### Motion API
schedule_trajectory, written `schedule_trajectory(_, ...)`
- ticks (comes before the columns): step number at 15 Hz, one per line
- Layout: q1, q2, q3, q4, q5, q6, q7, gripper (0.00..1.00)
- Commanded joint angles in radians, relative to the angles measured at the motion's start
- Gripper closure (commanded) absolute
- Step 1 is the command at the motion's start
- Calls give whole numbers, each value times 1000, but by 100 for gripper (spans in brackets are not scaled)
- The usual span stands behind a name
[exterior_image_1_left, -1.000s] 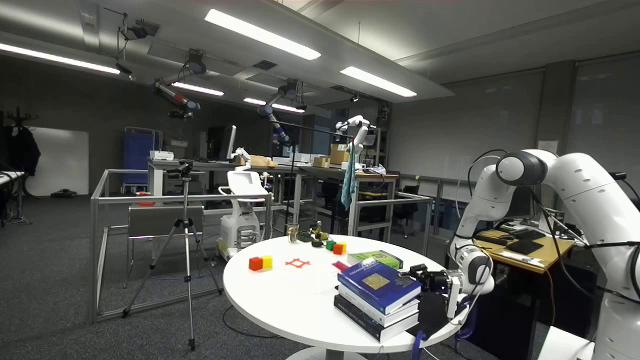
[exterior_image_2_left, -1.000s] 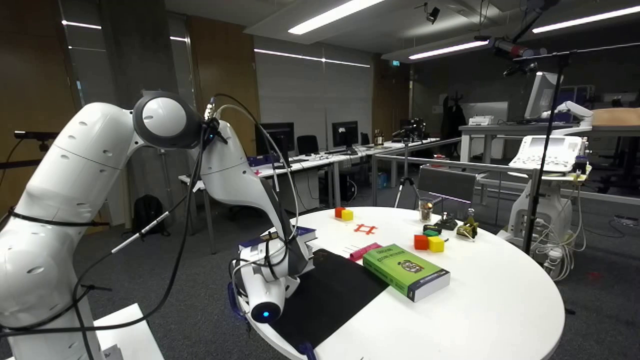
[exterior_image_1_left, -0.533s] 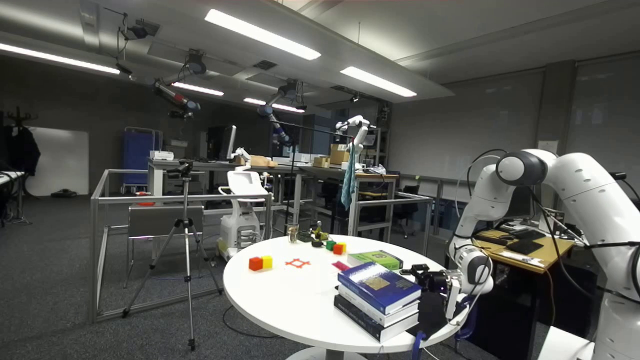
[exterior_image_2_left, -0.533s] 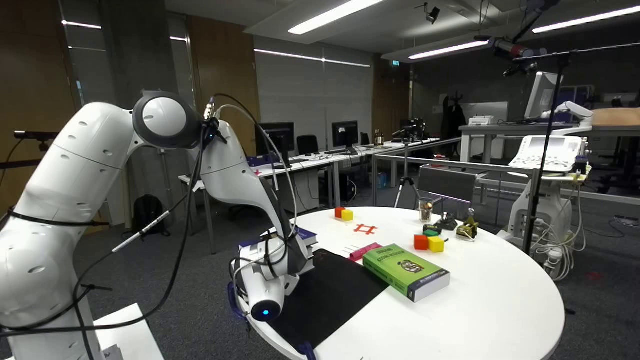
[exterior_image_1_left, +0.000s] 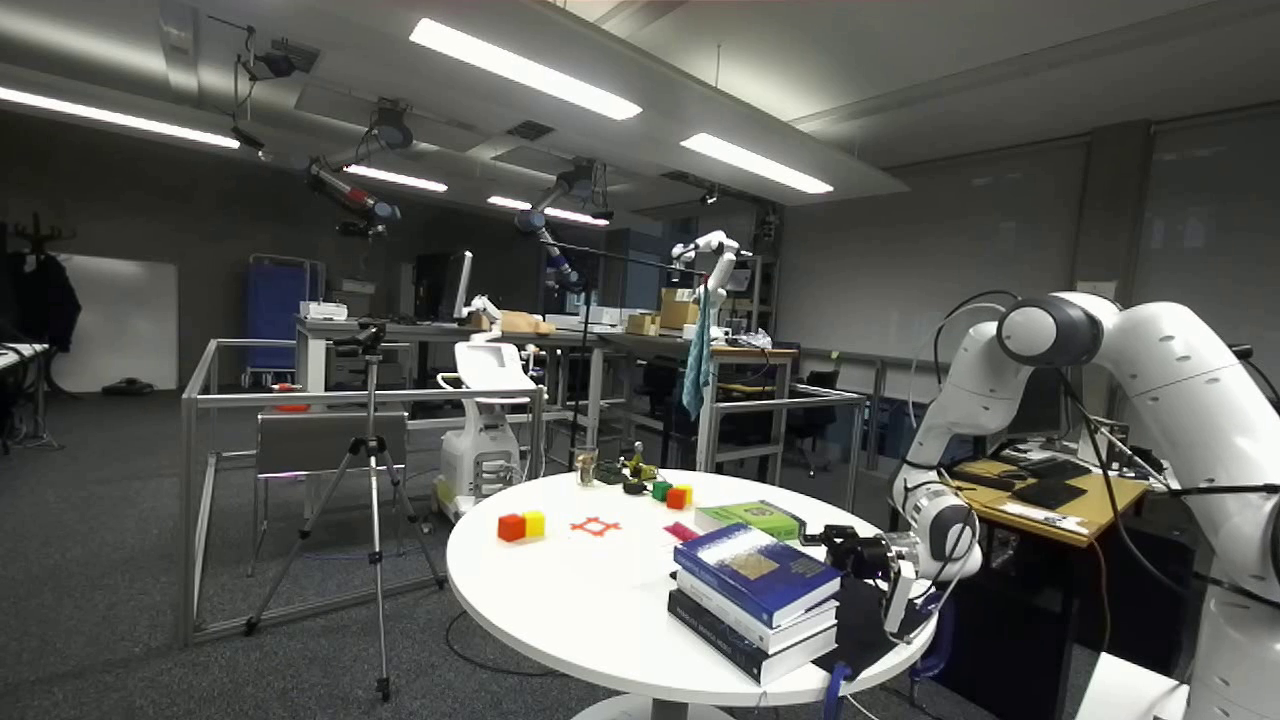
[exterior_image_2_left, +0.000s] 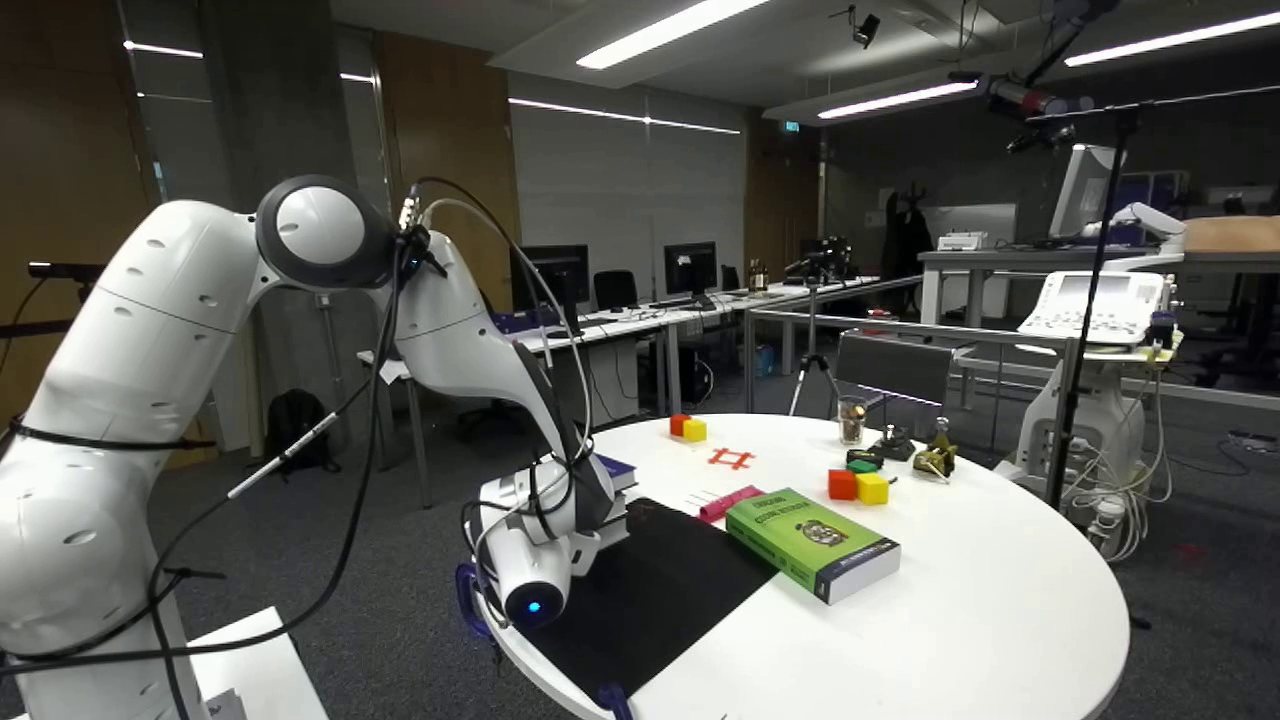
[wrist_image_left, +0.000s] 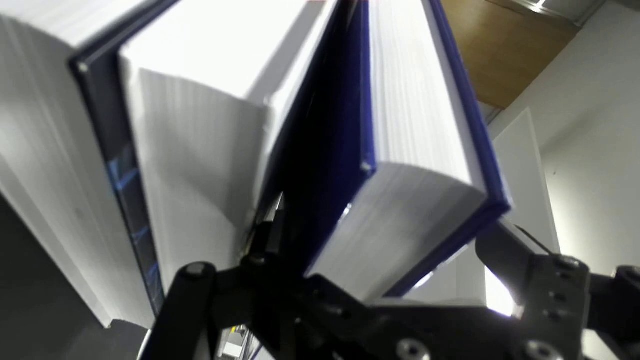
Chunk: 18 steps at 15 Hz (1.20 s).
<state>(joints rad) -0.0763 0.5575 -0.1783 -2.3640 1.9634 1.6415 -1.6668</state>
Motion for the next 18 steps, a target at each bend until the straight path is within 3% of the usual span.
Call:
schedule_trajectory(1, 33, -73, -14, -32, 14, 97, -76, 0)
schedule_trajectory(10, 79, -138, 1, -66, 25, 302, -129, 0)
schedule_trajectory(18, 138, -230, 15, -103, 35, 618, -135, 0)
